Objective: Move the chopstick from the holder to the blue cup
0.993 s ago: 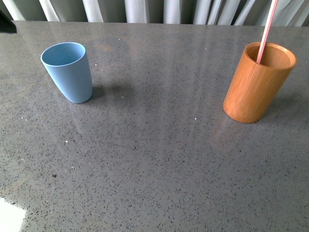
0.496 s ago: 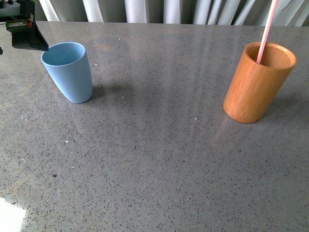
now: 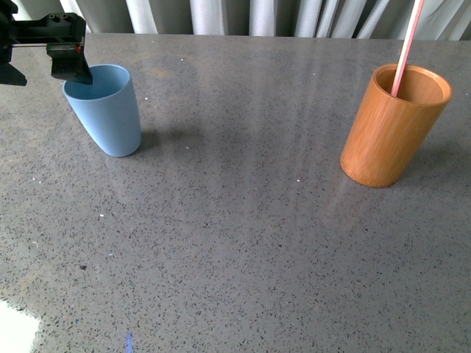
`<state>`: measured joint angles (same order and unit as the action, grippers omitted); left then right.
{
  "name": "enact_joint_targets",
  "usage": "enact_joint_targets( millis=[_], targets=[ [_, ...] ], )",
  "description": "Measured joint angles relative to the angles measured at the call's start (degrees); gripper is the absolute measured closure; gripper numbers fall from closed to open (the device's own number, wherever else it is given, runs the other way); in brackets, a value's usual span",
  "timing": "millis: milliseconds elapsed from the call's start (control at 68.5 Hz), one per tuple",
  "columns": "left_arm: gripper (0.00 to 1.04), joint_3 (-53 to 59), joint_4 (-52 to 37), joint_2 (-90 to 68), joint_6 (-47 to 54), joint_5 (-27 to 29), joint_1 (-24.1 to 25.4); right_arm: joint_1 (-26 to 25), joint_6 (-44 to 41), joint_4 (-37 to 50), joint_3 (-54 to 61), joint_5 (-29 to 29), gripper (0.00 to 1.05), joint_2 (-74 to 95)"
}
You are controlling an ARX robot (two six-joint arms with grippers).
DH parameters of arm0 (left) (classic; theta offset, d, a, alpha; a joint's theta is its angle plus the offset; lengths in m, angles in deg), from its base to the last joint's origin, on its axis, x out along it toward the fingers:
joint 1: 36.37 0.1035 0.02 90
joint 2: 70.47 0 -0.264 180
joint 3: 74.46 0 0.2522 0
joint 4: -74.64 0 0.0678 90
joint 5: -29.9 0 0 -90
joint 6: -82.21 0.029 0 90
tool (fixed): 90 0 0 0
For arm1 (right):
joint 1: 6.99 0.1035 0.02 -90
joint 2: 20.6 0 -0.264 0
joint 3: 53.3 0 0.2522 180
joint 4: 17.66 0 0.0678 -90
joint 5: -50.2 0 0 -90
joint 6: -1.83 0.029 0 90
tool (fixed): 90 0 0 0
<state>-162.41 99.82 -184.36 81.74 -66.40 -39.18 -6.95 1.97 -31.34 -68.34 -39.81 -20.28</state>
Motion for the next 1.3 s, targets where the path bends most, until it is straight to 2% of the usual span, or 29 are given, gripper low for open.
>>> enact_joint_targets(
  millis=[526,555,730,1007,1051,1299],
  targets=[
    [0.09,-2.6,1.2,-2.8,0.0,0.7,-1.4,0.0,0.0,0.0,0.0,0.0,0.09,0.0],
    [0.14,-2.7,1.4,-2.8,0.2,0.8,-1.4,0.0,0.0,0.0,0.0,0.0,0.09,0.0],
    [0.57,-3.5,2.3,-3.4,0.9,1.7,-1.6,0.0,0.0,0.0,0.0,0.0,0.09,0.0],
    [0.98,-3.9,3.8,-3.5,1.7,2.3,-2.0,0.0,0.0,0.0,0.0,0.0,0.09,0.0],
    [1.02,-4.1,4.1,-3.5,1.7,2.2,-2.1,0.0,0.0,0.0,0.0,0.0,0.09,0.0],
    [1.02,-4.5,7.6,-2.3,2.4,3.0,-3.5,0.0,0.0,0.0,0.0,0.0,0.09,0.0]
  ],
)
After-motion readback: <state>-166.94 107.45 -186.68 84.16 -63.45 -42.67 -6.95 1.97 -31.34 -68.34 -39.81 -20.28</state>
